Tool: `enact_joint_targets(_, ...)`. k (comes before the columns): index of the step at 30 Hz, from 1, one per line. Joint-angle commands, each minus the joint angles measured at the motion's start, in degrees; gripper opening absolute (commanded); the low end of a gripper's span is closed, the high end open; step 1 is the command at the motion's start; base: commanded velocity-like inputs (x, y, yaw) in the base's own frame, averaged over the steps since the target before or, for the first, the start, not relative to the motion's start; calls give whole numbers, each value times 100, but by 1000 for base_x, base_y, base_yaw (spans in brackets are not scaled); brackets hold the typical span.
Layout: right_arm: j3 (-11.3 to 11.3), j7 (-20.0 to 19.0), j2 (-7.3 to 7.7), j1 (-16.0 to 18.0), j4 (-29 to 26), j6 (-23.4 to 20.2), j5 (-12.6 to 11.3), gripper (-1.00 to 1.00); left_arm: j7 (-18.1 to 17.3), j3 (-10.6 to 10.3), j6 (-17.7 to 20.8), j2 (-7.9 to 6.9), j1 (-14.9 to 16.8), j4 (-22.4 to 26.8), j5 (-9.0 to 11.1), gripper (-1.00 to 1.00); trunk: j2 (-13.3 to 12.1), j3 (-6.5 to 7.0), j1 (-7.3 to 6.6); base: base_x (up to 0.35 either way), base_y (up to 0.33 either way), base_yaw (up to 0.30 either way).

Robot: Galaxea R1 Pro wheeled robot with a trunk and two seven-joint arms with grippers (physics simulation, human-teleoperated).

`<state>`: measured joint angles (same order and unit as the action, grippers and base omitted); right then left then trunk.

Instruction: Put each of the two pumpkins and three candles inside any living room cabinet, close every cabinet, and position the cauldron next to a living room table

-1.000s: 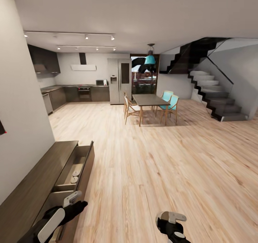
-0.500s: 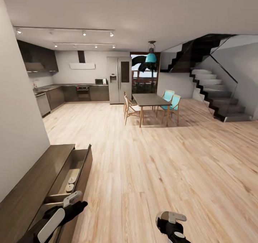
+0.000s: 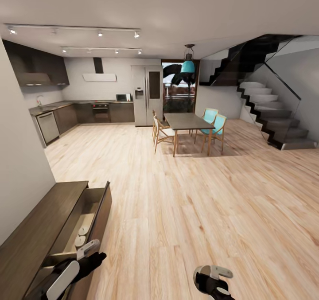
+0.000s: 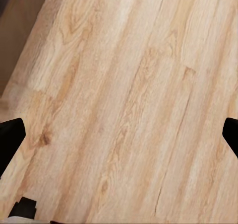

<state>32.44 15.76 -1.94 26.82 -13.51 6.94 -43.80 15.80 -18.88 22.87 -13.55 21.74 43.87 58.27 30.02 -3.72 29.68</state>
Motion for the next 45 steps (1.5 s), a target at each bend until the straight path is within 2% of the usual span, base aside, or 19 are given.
enact_joint_targets(1, 52, 22, 1, 8, -3, -23, -40, -100, 55, -33, -60, -8, 5, -6, 59, 100, 11, -21, 6, 337, 0, 0)
enact_joint_targets(7, 52, 47, 1, 8, -3, -135, -32, -100, 56, -37, -164, -7, 5, -35, 10, 100, 11, -77, 6, 337, 0, 0)
enact_joint_targets(13, 70, 65, 6, 8, -57, -64, -6, -100, 61, -37, -172, 40, 5, -36, -48, 100, 11, -118, 6, 334, -33, 0)
enact_joint_targets(45, 79, 76, 9, 8, -82, -18, 3, -100, 57, -29, -177, 63, 5, -36, -61, 100, 11, -122, 6, 285, -155, 19)
